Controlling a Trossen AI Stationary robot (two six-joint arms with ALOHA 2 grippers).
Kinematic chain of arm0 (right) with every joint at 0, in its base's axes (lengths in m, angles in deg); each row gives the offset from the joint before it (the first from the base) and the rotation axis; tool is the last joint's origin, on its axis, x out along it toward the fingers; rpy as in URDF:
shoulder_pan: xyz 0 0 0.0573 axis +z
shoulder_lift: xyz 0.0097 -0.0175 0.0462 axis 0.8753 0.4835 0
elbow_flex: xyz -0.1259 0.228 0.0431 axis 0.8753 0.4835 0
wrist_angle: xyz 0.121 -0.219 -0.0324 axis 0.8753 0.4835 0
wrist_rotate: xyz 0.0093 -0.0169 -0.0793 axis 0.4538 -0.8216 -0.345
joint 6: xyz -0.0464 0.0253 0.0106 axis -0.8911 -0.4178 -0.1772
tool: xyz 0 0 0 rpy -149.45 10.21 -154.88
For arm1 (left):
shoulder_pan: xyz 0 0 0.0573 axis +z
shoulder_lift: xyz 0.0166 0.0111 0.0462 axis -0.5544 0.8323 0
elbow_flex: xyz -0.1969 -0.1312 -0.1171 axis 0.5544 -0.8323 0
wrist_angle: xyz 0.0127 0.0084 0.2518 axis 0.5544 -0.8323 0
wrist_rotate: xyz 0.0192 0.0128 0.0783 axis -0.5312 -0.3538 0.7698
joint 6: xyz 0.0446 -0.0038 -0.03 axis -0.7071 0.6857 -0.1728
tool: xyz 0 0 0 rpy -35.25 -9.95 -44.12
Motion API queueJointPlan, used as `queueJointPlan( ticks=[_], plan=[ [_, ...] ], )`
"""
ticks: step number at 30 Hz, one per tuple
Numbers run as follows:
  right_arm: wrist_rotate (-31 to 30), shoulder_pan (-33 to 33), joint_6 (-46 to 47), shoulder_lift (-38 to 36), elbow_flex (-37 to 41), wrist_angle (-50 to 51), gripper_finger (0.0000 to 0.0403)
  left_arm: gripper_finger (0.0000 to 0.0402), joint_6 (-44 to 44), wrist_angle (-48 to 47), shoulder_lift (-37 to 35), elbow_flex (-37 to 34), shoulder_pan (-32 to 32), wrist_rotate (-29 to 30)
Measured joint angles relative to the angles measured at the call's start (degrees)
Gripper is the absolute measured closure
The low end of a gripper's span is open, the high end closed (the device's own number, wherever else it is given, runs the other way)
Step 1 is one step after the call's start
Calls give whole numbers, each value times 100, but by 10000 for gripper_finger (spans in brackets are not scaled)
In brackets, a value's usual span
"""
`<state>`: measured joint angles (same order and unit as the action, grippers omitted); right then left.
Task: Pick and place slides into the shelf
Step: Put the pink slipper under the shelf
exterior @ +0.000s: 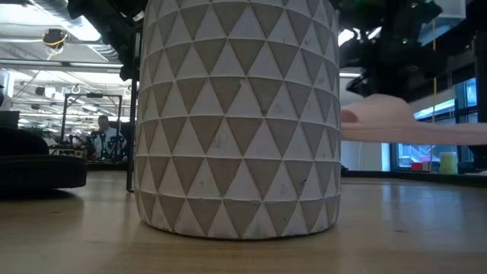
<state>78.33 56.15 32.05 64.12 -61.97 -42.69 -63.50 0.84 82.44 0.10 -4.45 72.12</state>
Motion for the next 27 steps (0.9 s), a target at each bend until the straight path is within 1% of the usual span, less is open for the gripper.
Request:
queueJointPlan(
  ticks=[3,10,15,22,27],
  plan=[
    [229,-81,-304,201,0,-264,389,214,0,0,0,1,0,30],
    [332,-131,-550,830,0,-686,389,214,2,0,0,-1,-1,157],
    [664,-129,-588,1166,2,-1074,389,214,2,0,0,-1,0,160],
    [773,-129,-579,1472,2,-1592,389,214,2,0,0,-1,-1,160],
    [891,-128,-568,1670,2,-1697,389,214,4,0,0,-1,0,159]
  ],
)
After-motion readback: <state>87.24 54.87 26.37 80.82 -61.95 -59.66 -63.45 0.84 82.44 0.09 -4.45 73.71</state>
